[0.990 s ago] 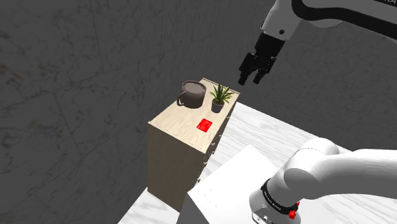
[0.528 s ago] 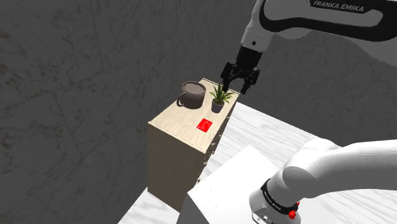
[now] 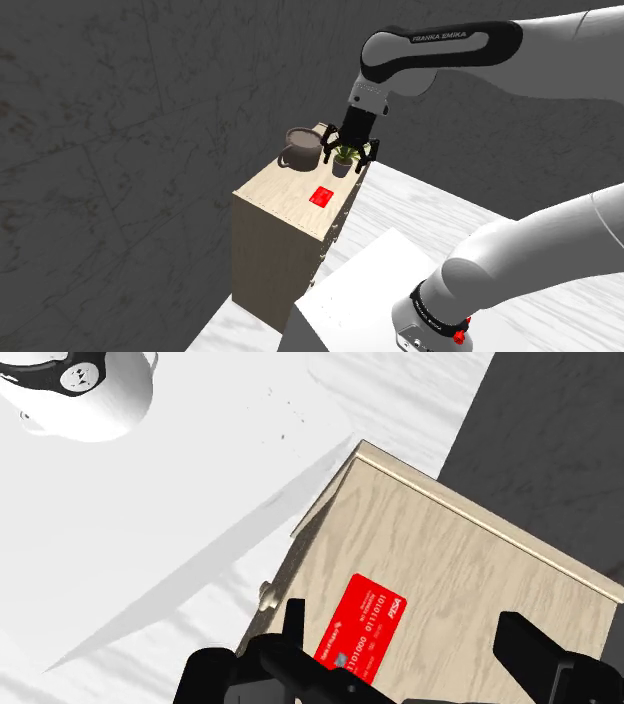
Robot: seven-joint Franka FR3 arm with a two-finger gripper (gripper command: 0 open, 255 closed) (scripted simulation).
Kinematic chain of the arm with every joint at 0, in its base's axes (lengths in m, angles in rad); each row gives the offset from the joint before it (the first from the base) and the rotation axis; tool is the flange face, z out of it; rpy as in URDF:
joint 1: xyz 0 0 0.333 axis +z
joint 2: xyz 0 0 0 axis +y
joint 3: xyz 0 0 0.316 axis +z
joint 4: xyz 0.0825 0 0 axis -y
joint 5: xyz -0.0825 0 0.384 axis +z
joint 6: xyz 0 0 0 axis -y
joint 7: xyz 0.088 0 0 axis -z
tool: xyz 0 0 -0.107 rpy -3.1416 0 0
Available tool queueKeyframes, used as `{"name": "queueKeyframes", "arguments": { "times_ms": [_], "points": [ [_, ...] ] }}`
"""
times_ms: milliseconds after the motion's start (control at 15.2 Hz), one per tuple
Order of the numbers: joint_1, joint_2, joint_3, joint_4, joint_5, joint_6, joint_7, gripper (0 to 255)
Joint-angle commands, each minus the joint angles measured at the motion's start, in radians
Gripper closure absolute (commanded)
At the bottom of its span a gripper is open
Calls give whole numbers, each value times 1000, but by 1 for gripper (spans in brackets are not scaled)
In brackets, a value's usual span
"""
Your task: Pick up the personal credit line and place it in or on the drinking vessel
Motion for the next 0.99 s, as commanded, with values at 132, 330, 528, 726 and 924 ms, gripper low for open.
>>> {"name": "queueKeyframes", "arguments": {
  "times_ms": [132, 330, 528, 726, 924],
  "points": [
    [-17, 134, -2, -16, 93, 83, 121, 0],
    [-25, 231, -8, -32, 171, 147, 193, 0],
    [-20, 262, -3, -54, 203, 189, 205, 0],
    [-10, 273, 7, -80, 221, 228, 197, 0],
    [0, 284, 17, -101, 238, 262, 191, 0]
  ]
}}
